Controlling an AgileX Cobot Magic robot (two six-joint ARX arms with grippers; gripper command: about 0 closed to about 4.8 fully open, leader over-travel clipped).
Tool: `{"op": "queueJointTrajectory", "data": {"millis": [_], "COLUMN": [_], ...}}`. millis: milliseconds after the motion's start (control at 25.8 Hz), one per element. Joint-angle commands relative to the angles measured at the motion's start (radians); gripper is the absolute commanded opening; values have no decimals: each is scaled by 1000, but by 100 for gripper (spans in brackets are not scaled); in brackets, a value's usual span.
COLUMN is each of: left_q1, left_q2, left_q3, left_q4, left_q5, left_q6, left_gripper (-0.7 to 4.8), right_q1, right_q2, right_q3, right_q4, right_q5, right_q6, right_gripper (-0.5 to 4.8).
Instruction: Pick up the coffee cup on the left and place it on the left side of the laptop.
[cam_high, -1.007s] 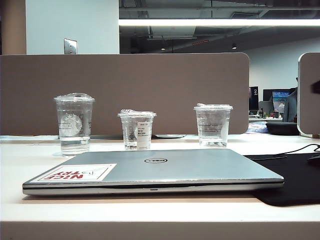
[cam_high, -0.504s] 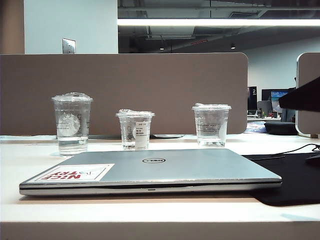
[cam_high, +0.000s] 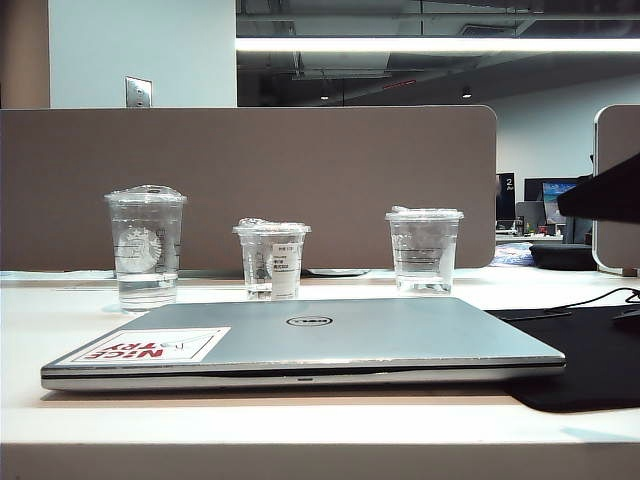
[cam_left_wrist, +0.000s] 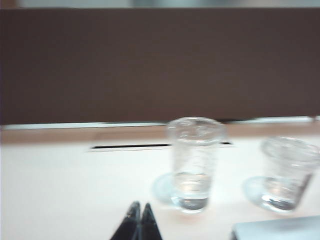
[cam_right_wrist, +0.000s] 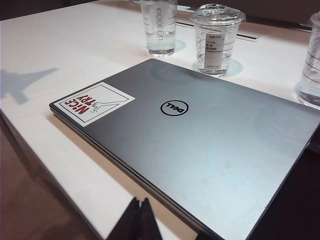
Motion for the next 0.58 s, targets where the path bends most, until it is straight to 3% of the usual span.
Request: {"op": "queueJointTrajectory", "data": {"millis": [39,155,310,581], "left_q1": [3,9,8,7], "left_q2": [282,513,864,1198], "left_q3": [93,165,278,404], "left_q4": [144,199,306,438], "left_q5": [55,55,152,186], "left_q6": [23,17,8,13], "left_gripper": [244,479,479,479], "right_q1": [0,0,0,0], "right_q2": [-2,-2,-2,-2], "right_q3": [-4,-4,-4,-4], "right_q4": [18,18,18,18], "right_q5": [-2,-2,-1,-2], "right_q6": [1,1,0,1], "right_gripper": [-4,-5,-4,-4]}}
